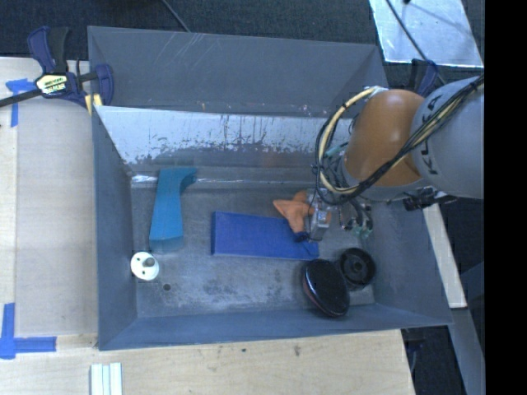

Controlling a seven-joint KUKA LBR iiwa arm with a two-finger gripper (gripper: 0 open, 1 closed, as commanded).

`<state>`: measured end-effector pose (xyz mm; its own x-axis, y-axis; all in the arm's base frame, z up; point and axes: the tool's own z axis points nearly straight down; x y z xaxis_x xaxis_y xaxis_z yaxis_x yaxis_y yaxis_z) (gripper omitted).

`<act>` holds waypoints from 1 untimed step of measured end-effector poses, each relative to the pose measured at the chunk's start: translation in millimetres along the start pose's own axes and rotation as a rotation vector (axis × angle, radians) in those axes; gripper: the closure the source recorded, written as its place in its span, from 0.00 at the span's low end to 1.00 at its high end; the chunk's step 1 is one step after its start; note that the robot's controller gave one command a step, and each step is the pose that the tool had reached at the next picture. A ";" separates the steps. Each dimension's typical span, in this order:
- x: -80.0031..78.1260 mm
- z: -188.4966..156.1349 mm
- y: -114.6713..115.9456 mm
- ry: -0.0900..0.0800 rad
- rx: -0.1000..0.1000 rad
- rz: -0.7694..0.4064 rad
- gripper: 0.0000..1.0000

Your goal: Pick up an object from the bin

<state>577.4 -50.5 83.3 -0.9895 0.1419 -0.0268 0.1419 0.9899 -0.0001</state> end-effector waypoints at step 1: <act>0.0 0.0 0.1 0.000 0.000 -0.001 1.00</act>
Offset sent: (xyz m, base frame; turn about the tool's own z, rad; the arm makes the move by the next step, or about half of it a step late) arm -0.0176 0.0167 0.1866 0.0266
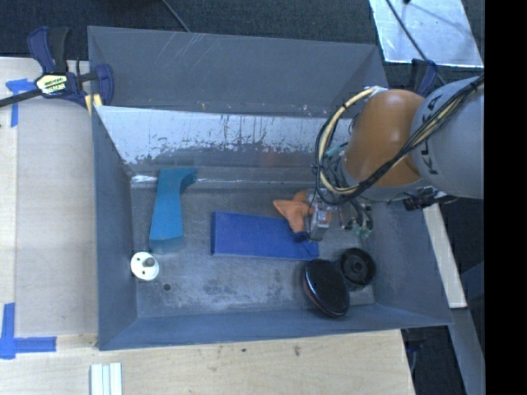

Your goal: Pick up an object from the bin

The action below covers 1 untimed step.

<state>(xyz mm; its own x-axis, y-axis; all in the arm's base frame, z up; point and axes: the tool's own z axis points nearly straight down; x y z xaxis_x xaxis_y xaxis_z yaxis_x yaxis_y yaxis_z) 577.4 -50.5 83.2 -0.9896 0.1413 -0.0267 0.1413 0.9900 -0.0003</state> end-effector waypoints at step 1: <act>12.4 -192.7 13.8 0.014 -0.001 0.026 1.00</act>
Offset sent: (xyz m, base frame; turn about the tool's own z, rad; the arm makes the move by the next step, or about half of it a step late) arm 0.0000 0.0000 0.0000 0.0000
